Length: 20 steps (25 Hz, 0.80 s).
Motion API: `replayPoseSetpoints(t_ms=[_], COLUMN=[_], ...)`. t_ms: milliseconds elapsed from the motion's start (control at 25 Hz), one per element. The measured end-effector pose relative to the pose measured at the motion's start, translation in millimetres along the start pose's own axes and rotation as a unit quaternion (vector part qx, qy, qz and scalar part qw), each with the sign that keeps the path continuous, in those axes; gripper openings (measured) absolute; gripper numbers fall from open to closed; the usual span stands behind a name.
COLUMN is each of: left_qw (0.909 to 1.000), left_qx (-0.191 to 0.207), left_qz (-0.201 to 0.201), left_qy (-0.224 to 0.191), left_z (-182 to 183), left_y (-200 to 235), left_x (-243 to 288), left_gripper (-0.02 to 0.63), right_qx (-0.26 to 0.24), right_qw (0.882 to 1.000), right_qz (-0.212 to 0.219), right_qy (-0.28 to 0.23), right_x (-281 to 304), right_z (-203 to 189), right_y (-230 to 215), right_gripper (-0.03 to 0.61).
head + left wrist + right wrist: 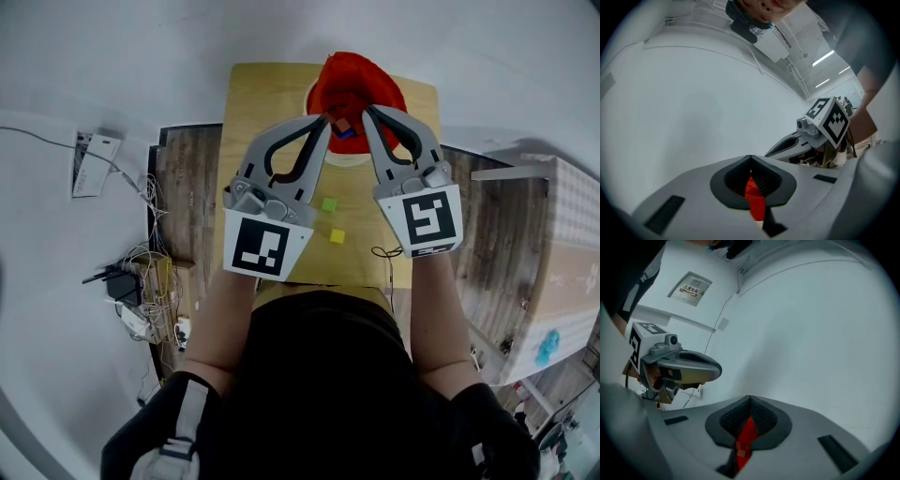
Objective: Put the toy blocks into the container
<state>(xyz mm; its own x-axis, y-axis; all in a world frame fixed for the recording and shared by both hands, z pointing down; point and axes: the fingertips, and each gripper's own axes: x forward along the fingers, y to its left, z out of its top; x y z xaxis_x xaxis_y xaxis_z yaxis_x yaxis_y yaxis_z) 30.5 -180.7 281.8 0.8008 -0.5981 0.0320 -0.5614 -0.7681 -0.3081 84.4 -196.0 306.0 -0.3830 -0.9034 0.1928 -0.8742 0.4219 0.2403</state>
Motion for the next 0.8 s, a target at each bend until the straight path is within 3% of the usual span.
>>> replayPoseSetpoints(t_ms=[360, 600, 800], left_qw=[0.9984, 0.9957, 0.9934], left_qx=[0.017, 0.020, 0.007], left_qz=[-0.041, -0.074, -0.101], left_qy=[-0.035, -0.052, -0.055], left_z=[21, 24, 18], left_y=[7, 0, -14], left_x=[-35, -54, -64], left_gripper=[0.009, 0.009, 0.009], right_qx=[-0.039, -0.018, -0.006], right_qw=[0.996, 0.992, 0.992], right_qz=[-0.050, -0.065, -0.070], right_qy=[-0.065, -0.105, -0.100], right_x=[-36, -65, -77], right_z=[64, 69, 60], right_y=[40, 77, 92], right_gripper=[0.029, 0.028, 0.029])
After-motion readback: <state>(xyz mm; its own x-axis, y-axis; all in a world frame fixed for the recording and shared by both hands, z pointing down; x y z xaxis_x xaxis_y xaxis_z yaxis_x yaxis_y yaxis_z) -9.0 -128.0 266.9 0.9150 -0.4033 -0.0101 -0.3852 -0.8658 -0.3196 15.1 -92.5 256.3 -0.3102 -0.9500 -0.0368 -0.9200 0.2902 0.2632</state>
